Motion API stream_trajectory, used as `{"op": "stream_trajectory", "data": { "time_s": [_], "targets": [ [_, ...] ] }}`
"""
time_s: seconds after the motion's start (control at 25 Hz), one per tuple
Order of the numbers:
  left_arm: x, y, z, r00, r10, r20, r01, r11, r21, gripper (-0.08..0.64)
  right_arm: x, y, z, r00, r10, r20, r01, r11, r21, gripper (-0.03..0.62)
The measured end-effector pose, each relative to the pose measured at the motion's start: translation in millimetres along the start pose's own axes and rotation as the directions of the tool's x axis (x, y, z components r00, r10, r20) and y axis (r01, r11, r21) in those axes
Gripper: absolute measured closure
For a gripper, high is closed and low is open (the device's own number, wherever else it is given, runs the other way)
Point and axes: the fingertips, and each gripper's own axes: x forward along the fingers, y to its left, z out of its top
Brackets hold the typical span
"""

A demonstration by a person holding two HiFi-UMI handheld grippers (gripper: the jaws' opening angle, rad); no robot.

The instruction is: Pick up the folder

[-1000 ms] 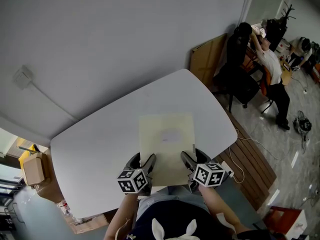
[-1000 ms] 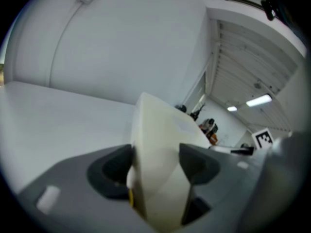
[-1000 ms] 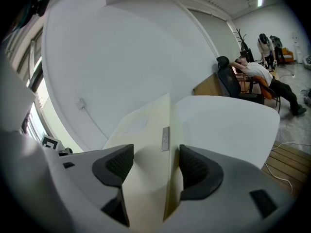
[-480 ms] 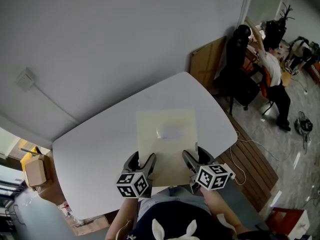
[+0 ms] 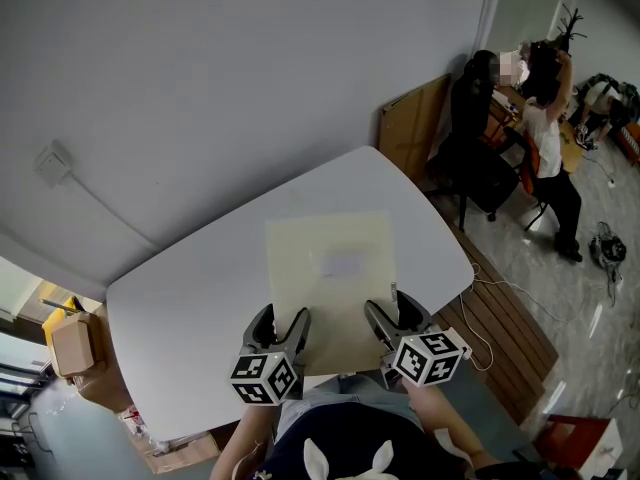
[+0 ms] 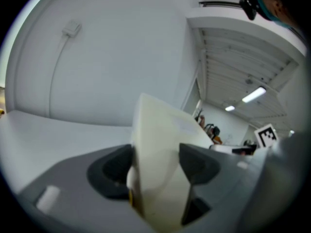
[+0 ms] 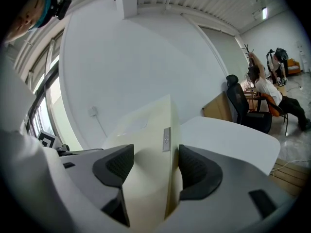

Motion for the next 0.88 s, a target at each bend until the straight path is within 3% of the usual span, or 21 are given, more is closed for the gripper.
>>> {"op": "stream_trajectory", "data": {
  "time_s": [0.4, 0.88],
  "targets": [
    [-7.3, -5.3, 13.6, 0.999, 0.012, 0.036, -0.013, 1.0, 0.026, 0.267, -3.8, 7.4, 12.3, 0.999, 0.021, 0.034, -0.02, 1.0, -0.019, 0.313],
    [-6.9, -6.5, 6.7, 1.0, 0.015, 0.009, -0.015, 1.0, 0.025, 0.267, -7.9, 4.4, 6.4, 1.0, 0.003, 0.02, -0.003, 1.0, -0.009, 0.313]
  ]
}}
